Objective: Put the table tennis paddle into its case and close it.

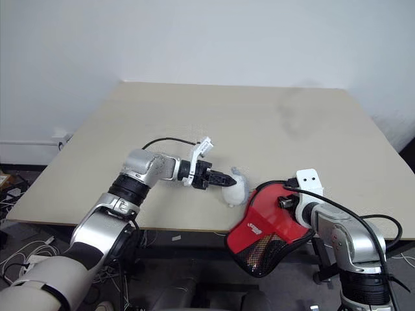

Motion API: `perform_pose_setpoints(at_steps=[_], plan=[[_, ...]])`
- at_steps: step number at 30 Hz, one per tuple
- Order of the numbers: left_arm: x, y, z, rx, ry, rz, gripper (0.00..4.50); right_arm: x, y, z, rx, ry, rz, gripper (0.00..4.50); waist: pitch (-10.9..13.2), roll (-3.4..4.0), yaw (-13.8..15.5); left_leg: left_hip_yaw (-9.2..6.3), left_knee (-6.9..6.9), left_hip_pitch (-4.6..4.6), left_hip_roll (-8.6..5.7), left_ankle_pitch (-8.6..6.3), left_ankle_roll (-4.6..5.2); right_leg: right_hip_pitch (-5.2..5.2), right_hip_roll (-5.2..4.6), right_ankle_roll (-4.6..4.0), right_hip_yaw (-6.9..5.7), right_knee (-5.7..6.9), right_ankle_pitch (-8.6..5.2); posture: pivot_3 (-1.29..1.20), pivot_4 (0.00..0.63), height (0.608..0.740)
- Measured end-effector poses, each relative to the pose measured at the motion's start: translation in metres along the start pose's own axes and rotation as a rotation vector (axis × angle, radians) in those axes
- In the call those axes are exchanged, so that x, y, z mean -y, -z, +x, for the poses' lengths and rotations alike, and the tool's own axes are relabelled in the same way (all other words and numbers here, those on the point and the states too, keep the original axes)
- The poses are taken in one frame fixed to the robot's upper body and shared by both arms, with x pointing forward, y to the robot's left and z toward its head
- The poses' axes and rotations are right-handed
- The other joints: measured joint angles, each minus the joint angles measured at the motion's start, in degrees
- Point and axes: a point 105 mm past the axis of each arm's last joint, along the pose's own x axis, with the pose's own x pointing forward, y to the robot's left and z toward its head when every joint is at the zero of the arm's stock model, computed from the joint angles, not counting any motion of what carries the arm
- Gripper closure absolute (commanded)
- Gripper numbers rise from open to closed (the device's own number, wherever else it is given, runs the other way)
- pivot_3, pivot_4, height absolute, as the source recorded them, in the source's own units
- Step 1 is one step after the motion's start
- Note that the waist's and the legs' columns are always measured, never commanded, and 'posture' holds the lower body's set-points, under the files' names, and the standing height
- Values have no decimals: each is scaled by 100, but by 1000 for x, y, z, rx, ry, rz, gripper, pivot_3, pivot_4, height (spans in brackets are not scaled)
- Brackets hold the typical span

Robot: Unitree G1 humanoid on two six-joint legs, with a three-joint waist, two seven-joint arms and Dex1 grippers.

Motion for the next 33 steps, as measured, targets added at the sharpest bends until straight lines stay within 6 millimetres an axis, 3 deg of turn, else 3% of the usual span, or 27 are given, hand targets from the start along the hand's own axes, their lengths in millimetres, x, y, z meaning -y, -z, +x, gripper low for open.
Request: perform_pose_setpoints(at_steps=[6,18,21,30,33], plan=[[-1,1,11,-10,3,20,20,5,-1,2,3,27,1,3057,0,0,1,-3,2,0,3,-11,19,1,0,0,-2,1,0,0,0,715],[-3,1,17,-23,-4,3,20,-1,4,3,-48,25,-62,3057,-17,-30,0,-13,6,0,9,-12,22,9,1,1,-10,0,0,0,0,715],[-3,2,18,-29,-4,9,597,-2,4,4,-51,28,-70,3057,-17,-36,-4,-14,6,1,10,-13,22,9,2,0,-11,0,0,0,0,715],[-6,8,20,-100,-26,80,3715,-2,3,5,-58,38,-86,3057,-23,-47,-8,-14,7,3,12,-13,21,10,3,0,-11,2,0,0,0,715],[-3,6,24,-106,-20,97,4473,-3,4,6,-63,42,-96,3057,-31,-58,-8,-14,8,3,19,-14,21,11,3,0,-11,2,0,0,0,715]])
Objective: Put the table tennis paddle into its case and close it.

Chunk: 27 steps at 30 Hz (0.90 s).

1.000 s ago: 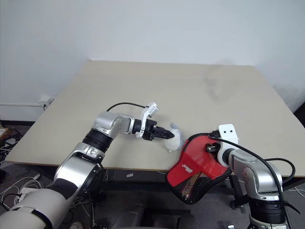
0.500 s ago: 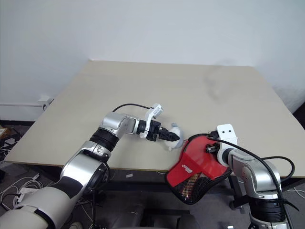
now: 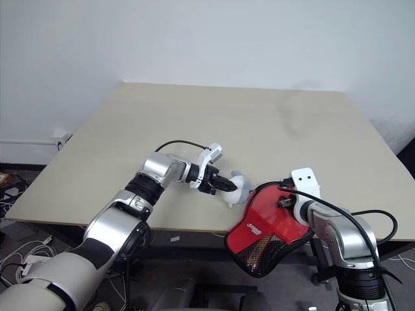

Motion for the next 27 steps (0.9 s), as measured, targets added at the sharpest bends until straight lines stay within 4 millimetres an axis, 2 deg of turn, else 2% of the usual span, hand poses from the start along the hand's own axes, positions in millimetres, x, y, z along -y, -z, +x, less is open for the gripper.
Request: perform_pose_setpoints(at_steps=[11,18,27], plan=[[-12,-23,12,48,-129,49,4473,-7,6,-4,-8,-19,-41,3057,-9,-20,8,-5,1,0,1,-4,7,0,-2,0,-4,0,0,0,0,715],[-13,-51,22,159,-226,114,4473,-11,6,-5,-4,-26,-56,3057,-8,-25,6,-5,0,0,1,-5,8,-1,-3,1,-3,0,0,0,0,715],[-4,-55,43,209,-250,112,4473,-19,11,-9,3,-31,-57,3057,-9,-29,7,-4,2,0,-1,-5,7,0,-3,1,-4,2,0,0,0,715]])
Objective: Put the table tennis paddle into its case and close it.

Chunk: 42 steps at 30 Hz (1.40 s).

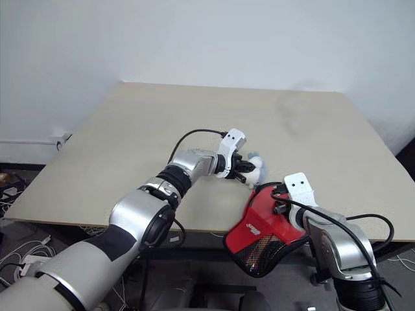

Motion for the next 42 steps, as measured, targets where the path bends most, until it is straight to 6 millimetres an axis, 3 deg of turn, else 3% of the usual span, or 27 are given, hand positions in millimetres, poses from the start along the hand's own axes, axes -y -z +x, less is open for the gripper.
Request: perform_pose_setpoints(at_steps=[25,35,41,42], plan=[[-11,-10,2,110,-120,-120,4473,-14,6,-9,16,-17,-13,3057,0,-10,-2,0,2,0,-12,-9,-17,-1,1,0,-2,3,0,0,0,715],[7,-7,2,70,50,-66,4473,-9,-5,-7,33,-48,54,3057,1,-6,-8,4,2,0,-17,-7,-16,-4,2,0,0,6,0,0,0,715],[1,-3,-1,67,38,-68,4473,-10,-23,-8,85,-86,80,3057,4,0,-2,3,2,-2,-16,-2,-6,-6,-1,1,2,6,0,0,0,715],[-1,-1,-1,64,31,-70,4253,-10,-25,-8,95,-88,84,3057,4,0,1,3,2,-2,-16,0,-2,-6,-1,1,2,6,0,0,0,715]])
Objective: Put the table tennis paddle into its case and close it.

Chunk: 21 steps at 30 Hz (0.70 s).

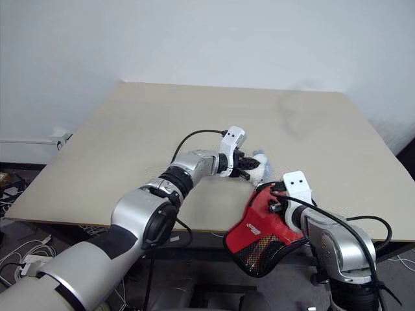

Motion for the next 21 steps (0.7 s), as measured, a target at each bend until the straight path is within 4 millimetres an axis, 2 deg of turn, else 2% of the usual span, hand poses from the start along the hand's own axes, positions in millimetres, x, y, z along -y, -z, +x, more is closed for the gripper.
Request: perform_pose_setpoints(at_steps=[2,11,16,21], plan=[[-2,2,-1,-4,-8,-5,3733,6,-2,1,10,14,24,3057,0,0,2,0,0,-1,-2,0,0,0,-1,0,-1,0,0,0,0,715],[-3,7,-1,-23,-8,8,735,24,0,0,-2,70,40,3057,0,4,-3,2,-1,-1,-4,0,0,-3,0,0,2,0,0,0,0,715],[1,8,-3,-26,54,-9,735,31,9,0,-25,97,52,3057,1,6,-8,3,-2,-1,-4,0,0,-3,0,0,2,1,0,0,0,715],[-1,-2,-13,7,106,20,735,39,-3,-1,44,134,61,3057,1,14,-9,4,-2,-1,-4,1,-1,-4,1,0,3,1,0,0,0,715]])
